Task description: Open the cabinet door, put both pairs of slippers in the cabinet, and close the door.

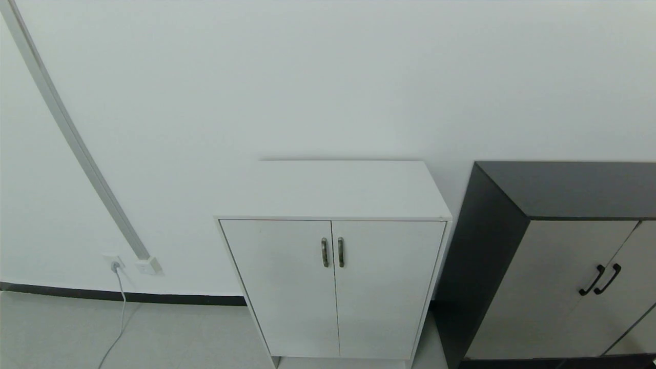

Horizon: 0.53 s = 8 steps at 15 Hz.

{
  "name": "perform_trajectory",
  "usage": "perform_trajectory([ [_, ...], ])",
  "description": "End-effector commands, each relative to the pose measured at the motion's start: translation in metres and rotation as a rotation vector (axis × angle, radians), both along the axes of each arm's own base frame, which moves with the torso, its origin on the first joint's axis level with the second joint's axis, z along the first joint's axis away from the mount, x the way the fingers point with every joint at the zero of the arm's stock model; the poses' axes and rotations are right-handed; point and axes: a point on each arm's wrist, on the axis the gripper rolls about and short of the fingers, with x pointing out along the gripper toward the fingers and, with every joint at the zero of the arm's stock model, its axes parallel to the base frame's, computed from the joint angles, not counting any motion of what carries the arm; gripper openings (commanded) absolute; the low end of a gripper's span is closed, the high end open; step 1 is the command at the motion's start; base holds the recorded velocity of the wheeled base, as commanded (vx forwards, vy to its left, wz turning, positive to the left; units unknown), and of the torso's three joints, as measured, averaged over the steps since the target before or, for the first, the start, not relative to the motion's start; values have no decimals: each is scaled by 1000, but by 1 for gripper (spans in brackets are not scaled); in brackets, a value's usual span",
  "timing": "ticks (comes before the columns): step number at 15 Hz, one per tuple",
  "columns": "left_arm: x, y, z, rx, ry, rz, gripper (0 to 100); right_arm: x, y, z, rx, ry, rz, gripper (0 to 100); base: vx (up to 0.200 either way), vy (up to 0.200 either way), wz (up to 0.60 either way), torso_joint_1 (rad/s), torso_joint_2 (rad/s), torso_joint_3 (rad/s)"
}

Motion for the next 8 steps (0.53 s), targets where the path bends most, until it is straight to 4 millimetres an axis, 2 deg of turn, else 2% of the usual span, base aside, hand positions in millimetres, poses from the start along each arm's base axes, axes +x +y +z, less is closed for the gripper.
perform_trajectory([
  [1, 0, 0, 0, -1, 1, -1, 0, 0, 0, 0, 6, -1, 2, 0, 0, 0, 0, 0, 0, 0],
  [8, 0, 0, 0, -1, 1, 1, 0, 0, 0, 0, -17, -1, 3, 0, 0, 0, 0, 0, 0, 0],
])
